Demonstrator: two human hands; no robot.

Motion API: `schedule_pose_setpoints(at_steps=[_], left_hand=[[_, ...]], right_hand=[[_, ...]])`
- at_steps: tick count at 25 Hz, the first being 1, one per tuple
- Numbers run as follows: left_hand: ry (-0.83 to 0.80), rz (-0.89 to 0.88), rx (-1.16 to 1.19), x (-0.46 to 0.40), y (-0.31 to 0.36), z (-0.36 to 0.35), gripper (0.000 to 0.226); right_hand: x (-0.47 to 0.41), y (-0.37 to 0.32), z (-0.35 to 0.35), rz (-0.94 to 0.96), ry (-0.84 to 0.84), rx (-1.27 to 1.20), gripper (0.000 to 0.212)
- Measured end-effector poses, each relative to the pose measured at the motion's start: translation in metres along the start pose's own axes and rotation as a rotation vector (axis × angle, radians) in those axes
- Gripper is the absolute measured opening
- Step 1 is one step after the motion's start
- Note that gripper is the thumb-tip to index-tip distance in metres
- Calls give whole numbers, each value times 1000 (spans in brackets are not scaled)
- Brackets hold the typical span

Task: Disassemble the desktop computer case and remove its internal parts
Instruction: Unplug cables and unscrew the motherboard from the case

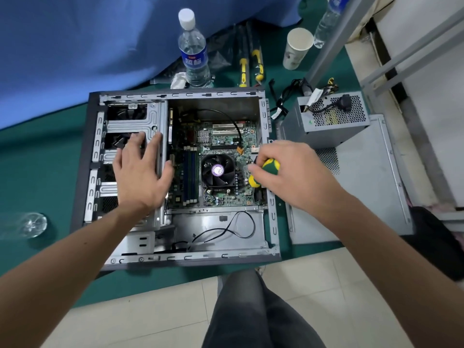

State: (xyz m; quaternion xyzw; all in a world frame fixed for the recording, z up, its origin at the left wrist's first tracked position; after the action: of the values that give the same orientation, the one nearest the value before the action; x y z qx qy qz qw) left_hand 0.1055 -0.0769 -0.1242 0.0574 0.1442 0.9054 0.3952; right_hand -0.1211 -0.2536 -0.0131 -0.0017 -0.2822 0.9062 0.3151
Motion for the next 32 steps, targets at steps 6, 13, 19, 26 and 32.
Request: schedule_pose_setpoints(at_steps=[6,13,19,26,32], left_hand=[[2,5,1,0,1,0,65],[1,8,11,1,1,1,65],[0,16,17,1,2,2,66],[0,16,11,1,2,1,67],[1,20,9,1,3,1,66]], right_hand=[[-29,-9,-24,73,-139,232,26],[-36,-6,-39,87,-234,287,26],[-37,-5,-43,95,-241,299,24],[-39,-5,-44,186,-310,341,28],[-40,-4,-41,226,-342,364,22]])
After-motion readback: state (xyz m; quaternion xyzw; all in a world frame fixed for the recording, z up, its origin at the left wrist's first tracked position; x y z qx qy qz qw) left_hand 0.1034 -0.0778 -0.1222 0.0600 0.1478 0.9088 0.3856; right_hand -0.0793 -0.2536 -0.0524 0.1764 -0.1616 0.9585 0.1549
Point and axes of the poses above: each hand's wrist, its own x-axis away from the middle knuckle, its own z-axis out of the back of the hand, y = z × x, the point moved 2 cm from there along -x, towards the middle knuckle, and after that the axes turned 4 degrees about x, right-handed, at the moved point
